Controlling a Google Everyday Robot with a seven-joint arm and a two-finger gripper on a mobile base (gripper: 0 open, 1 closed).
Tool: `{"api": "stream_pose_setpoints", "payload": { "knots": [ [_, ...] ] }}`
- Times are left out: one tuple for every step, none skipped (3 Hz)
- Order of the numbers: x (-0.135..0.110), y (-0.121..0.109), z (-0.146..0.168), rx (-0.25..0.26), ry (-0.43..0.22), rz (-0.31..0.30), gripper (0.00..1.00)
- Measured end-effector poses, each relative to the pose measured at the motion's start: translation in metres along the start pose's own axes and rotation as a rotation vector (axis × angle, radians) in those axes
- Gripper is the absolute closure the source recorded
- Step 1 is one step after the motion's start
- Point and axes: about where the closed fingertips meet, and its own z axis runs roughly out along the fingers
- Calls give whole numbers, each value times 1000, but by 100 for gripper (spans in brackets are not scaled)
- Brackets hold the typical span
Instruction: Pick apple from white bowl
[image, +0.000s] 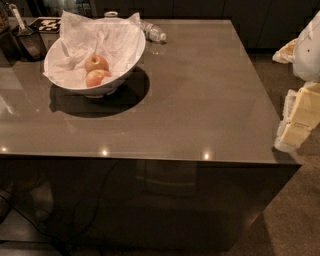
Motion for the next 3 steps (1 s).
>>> {"api": "stream_pose_setpoints", "payload": {
  "knots": [
    [-5, 0, -4, 11, 1, -7, 0],
    [-30, -1, -8, 18, 28, -44, 0],
    [-62, -6, -9, 21, 70, -91, 0]
  ]
}}
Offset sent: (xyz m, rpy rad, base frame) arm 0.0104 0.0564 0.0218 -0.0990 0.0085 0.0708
